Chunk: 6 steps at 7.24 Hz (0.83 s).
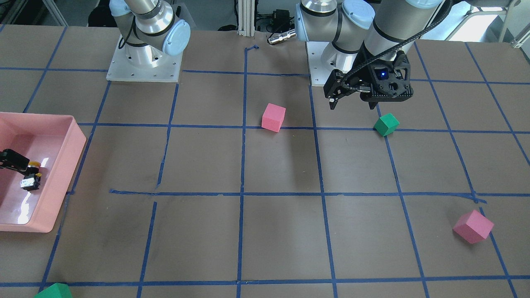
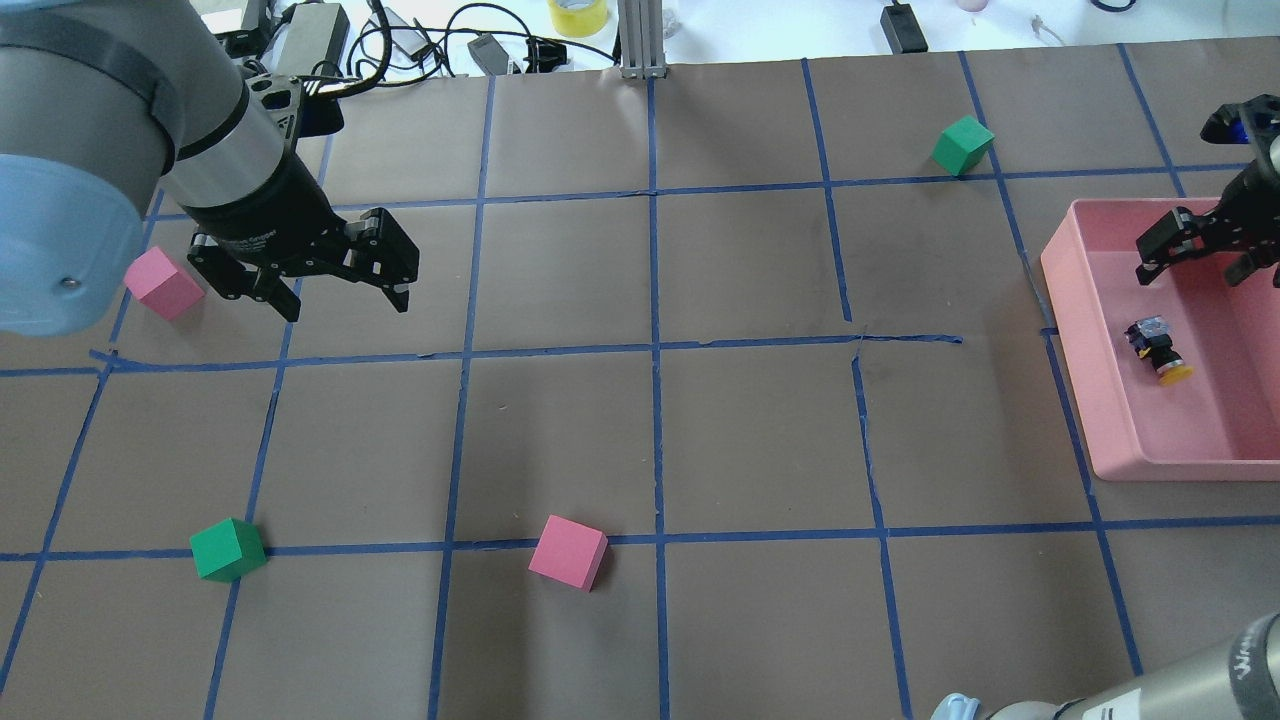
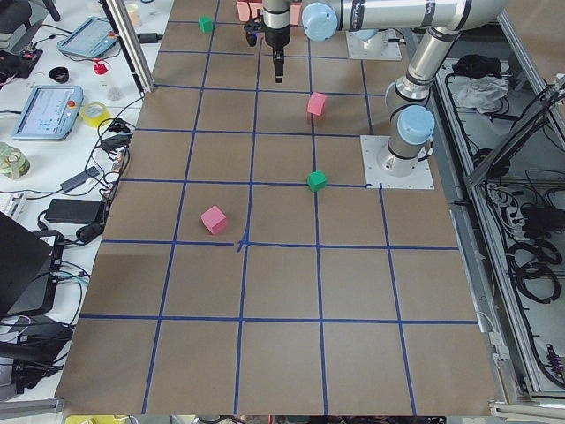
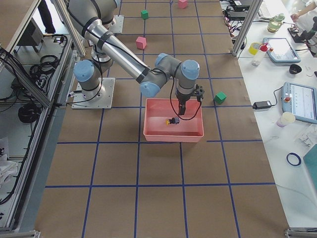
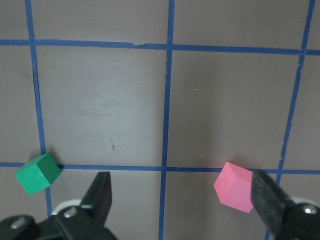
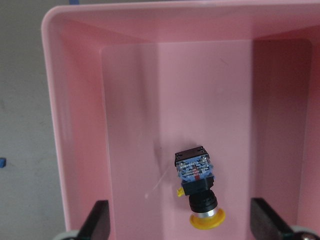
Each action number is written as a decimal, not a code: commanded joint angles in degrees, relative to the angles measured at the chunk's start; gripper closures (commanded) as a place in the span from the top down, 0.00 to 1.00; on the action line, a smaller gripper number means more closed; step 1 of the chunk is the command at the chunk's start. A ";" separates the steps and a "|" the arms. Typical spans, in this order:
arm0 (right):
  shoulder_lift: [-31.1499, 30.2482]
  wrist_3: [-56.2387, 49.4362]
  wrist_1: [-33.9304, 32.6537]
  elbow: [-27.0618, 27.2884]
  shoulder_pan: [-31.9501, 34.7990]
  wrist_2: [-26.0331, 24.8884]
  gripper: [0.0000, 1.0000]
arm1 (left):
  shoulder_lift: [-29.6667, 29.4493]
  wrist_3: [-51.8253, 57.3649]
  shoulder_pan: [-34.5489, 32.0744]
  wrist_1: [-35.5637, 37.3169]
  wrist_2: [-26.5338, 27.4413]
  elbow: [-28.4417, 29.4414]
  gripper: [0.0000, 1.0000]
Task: Align button upright
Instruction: 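Lower the right gripper into the tray and close on the switch body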
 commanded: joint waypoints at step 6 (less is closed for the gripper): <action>2.05 -0.18 -3.11 0.96 -0.56 -0.67 1.00 | -0.57 0.35 0.45 0.71 0.08 -0.05 1.00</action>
